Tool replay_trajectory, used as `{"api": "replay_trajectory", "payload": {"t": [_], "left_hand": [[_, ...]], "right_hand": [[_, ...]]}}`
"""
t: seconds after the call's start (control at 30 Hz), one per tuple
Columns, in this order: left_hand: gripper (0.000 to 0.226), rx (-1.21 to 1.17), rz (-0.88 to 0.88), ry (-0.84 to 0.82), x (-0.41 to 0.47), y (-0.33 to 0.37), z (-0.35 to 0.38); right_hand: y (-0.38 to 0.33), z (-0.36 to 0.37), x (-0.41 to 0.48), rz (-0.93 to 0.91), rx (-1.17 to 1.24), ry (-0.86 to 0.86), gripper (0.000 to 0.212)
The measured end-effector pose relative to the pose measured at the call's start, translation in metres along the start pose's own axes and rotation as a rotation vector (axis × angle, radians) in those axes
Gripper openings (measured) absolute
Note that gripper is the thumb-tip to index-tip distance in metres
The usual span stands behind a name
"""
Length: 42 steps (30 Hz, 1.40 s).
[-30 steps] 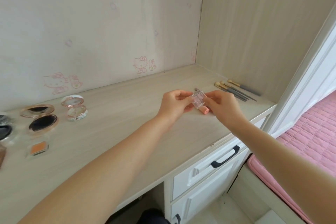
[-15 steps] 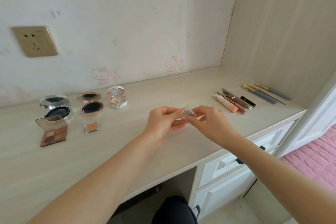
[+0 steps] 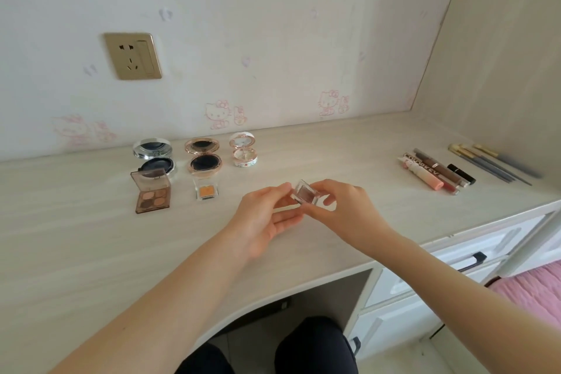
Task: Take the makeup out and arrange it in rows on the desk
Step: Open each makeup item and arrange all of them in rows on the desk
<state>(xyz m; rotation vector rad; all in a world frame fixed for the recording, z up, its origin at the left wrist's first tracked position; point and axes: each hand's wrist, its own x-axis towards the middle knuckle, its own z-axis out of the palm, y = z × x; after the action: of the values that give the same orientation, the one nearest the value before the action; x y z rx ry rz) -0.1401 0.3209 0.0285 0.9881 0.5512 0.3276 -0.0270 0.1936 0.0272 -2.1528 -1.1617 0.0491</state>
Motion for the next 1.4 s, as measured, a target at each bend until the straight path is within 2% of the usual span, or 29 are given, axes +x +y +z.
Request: {"api": "replay_trajectory", "payload": {"t": [0.13,0.37,0.57,0.97,1.17,1.3,1.4], "left_hand": [[0.024,-0.149,-0.097,-0.079,-0.011,0.001,-0.012],[0.021,-0.192,-0.052,-0.091,-0.019,0.001,-0.033],[0.021,-0.148,-0.020,-0.060,-0.025,0.002,-0.045],[0.028,-0.124,0.016,-0.065,-0.036,0.004,-0.062],[0.033,-0.096,0.025,-0.067,-0.038,0.007,-0.066],[0.025,0.004,0.061,-0.032,-0.036,0.006,-0.066],[0.021,0.168,0.188,0.063,-0.034,0.004,-0.065]], "right_hand": [[-0.013,0.011,-0.001,-0.082,-0.032,-0.003,0.045],[-0.037,0.020,-0.004,-0.200,-0.075,-0.006,0.061],[-0.049,0.024,-0.004,-0.278,-0.080,-0.009,0.047],[-0.052,0.031,-0.005,-0.343,0.026,-0.067,0.047],[-0.048,0.028,-0.003,-0.405,0.045,-0.043,0.033],[-0.048,0.029,0.004,-0.415,0.076,0.014,0.024],[-0.047,0.030,0.011,-0.374,0.104,0.001,0.021]]}}
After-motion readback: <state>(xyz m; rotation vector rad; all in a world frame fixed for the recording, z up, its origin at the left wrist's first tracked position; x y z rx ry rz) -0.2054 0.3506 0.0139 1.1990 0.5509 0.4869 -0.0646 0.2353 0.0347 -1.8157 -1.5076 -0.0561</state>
